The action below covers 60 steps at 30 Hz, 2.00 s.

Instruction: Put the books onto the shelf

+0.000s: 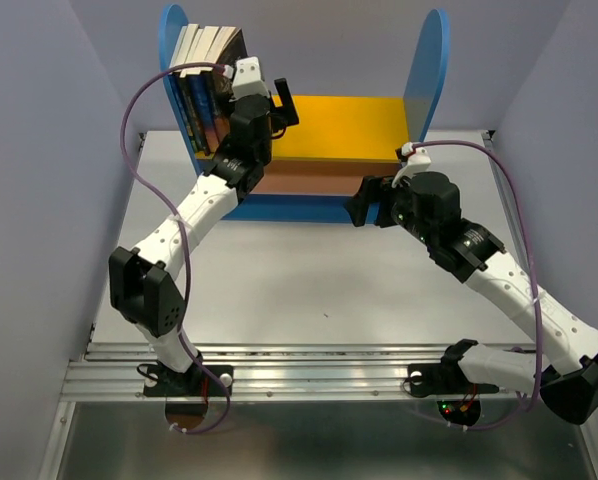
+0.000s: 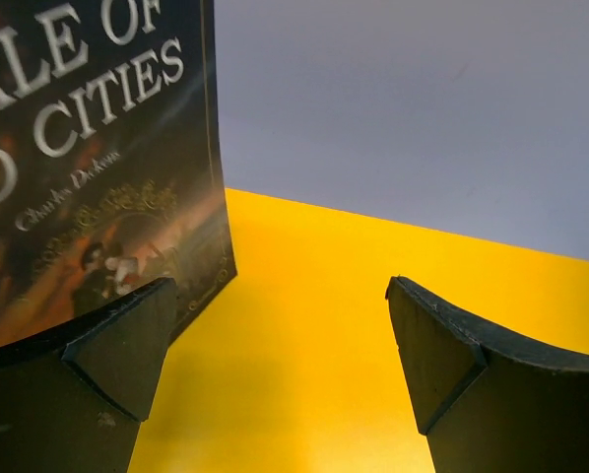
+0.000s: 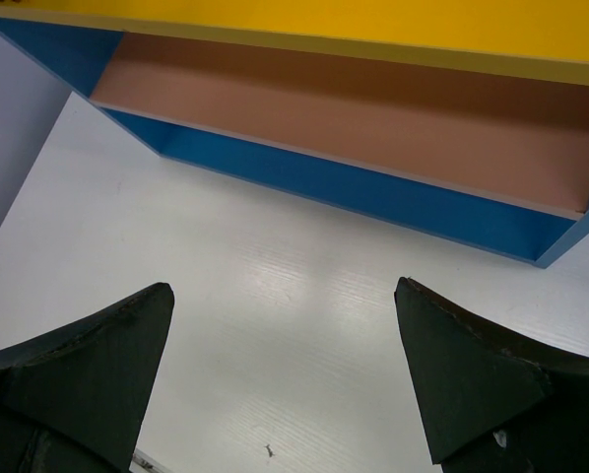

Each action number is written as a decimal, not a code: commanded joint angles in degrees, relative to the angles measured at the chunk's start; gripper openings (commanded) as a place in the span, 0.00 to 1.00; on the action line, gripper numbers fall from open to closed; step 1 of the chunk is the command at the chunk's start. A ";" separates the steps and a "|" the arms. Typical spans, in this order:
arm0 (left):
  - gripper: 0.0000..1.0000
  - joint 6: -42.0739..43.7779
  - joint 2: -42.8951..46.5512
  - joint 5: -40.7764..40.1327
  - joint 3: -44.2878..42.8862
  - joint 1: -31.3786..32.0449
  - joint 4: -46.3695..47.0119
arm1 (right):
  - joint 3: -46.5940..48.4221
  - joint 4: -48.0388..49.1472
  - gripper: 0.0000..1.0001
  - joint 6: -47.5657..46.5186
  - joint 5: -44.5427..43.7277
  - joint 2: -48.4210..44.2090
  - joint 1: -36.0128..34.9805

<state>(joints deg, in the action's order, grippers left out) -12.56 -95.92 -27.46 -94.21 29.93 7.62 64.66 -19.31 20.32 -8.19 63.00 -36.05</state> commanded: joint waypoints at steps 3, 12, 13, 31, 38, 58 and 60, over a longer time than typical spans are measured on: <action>0.99 1.30 2.49 3.73 4.12 2.67 8.98 | 0.46 1.29 1.00 -1.07 -2.01 0.10 0.02; 0.99 0.43 -3.13 1.90 0.44 3.29 8.38 | -0.06 1.56 1.00 -0.89 -1.48 -1.39 0.02; 0.99 0.08 -4.35 0.41 -0.70 3.29 8.03 | -0.06 1.56 1.00 -0.89 -1.74 -1.65 0.02; 0.99 -0.27 -14.03 -23.32 -8.88 1.10 4.86 | 0.02 1.56 1.00 -0.37 -1.92 -2.27 0.02; 0.99 -1.59 -15.96 -29.31 -10.37 -1.45 4.78 | 0.02 1.56 1.00 -0.10 -1.57 -1.83 0.02; 0.99 -6.43 -9.47 -19.65 -9.24 -1.64 2.75 | -0.77 1.56 1.00 0.07 -1.75 -1.39 0.02; 0.99 -6.16 -8.41 -19.47 -8.97 -1.28 3.28 | -1.12 1.56 1.00 0.43 -1.75 -1.39 0.02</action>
<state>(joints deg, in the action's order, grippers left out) -17.91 -111.37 -46.37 -102.76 29.87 9.19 64.58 -19.27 20.43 -9.28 62.28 -36.03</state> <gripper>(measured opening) 0.989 0.998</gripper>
